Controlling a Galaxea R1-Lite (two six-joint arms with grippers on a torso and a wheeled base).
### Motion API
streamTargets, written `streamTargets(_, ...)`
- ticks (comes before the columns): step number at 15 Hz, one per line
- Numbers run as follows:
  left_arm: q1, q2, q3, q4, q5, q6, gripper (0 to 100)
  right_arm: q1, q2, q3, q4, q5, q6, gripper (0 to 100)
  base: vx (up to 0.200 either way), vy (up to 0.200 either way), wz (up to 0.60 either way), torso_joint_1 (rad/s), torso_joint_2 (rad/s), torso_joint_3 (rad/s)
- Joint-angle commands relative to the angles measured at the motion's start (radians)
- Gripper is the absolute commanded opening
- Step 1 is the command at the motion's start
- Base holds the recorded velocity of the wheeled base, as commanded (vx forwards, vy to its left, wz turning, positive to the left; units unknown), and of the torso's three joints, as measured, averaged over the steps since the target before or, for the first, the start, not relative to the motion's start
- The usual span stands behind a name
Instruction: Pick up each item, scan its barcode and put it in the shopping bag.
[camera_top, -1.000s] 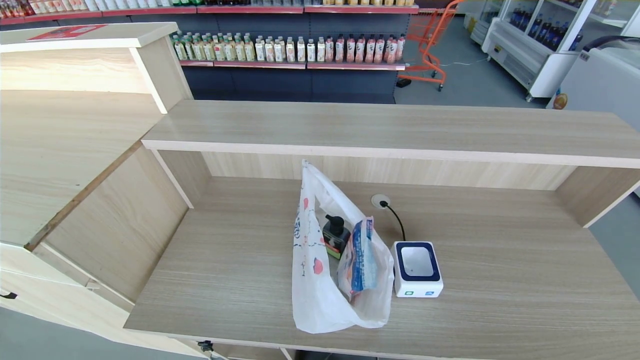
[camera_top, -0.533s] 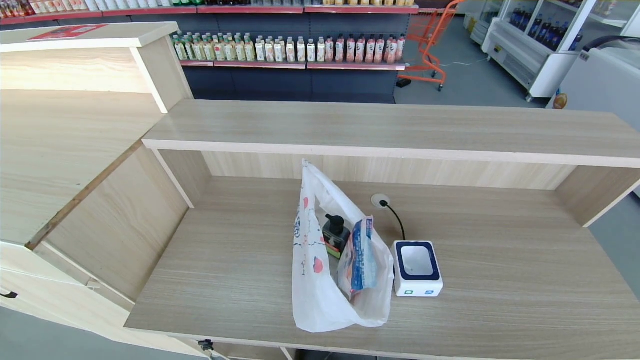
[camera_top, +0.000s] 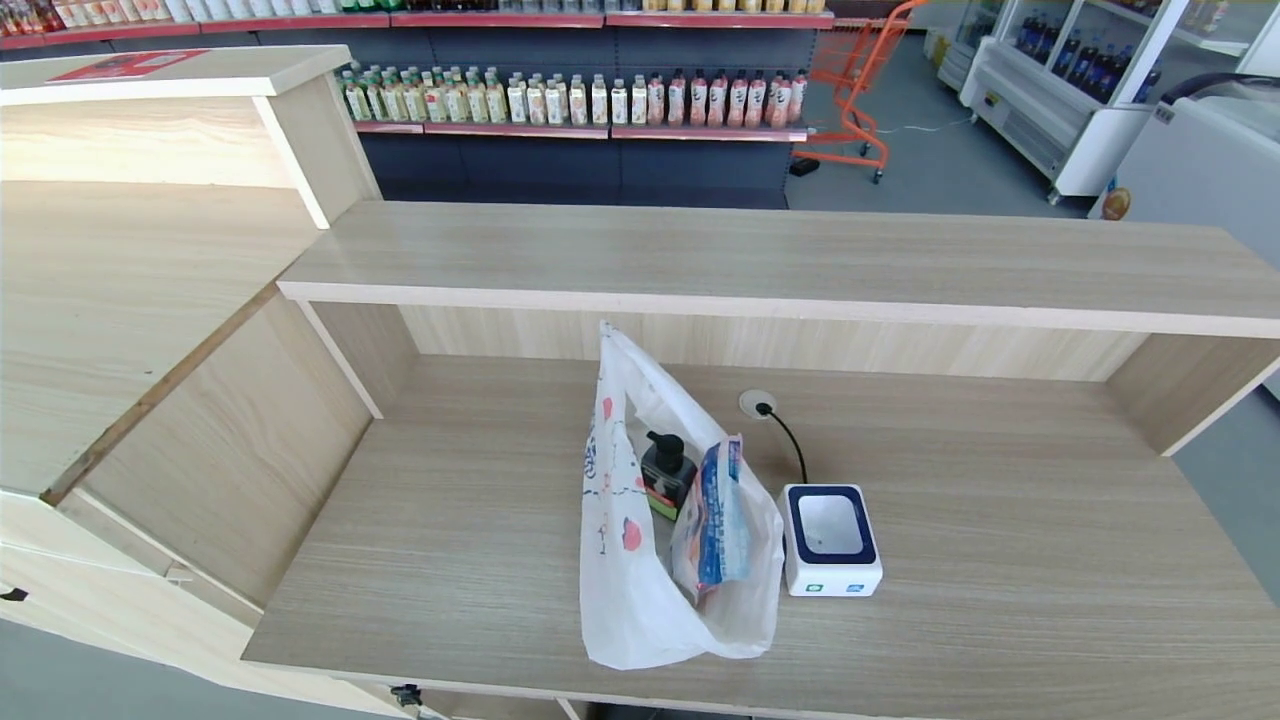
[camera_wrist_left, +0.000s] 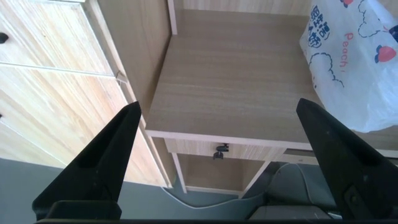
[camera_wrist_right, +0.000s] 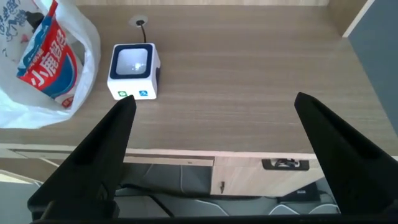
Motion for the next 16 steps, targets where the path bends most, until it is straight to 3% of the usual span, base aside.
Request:
streamTargets(1, 0.000, 0.000, 0.000, 0.000, 0.000, 0.002, 100, 0.002, 0.004, 0.000, 0.000, 0.000, 0.000, 100, 0.000, -0.200, 0.00, 0.002, 0.00, -0.002)
streamTargets(6, 0.000, 0.000, 0.000, 0.000, 0.000, 0.000, 100, 0.002, 0.004, 0.000, 0.000, 0.000, 0.000, 100, 0.000, -0.200, 0.00, 0.004, 0.00, 0.004)
streamTargets(10, 0.000, 0.001, 0.000, 0.000, 0.000, -0.001, 100, 0.002, 0.004, 0.000, 0.000, 0.000, 0.000, 100, 0.000, 0.000, 0.00, 0.000, 0.00, 0.000)
streamTargets(11, 0.000, 0.003, 0.000, 0.000, 0.000, -0.001, 100, 0.002, 0.004, 0.000, 0.002, 0.000, 0.000, 0, 0.200, 0.000, 0.00, 0.002, 0.00, 0.007)
streamTargets(13, 0.000, 0.000, 0.000, 0.000, 0.001, -0.004, 100, 0.002, 0.004, 0.000, 0.002, 0.000, -0.002, 0, 0.200, 0.000, 0.00, 0.002, 0.00, -0.002)
streamTargets(16, 0.000, 0.000, 0.000, 0.000, 0.001, -0.004, 100, 0.002, 0.004, 0.000, 0.002, 0.000, 0.000, 0, 0.000, 0.000, 0.00, 0.000, 0.00, 0.000)
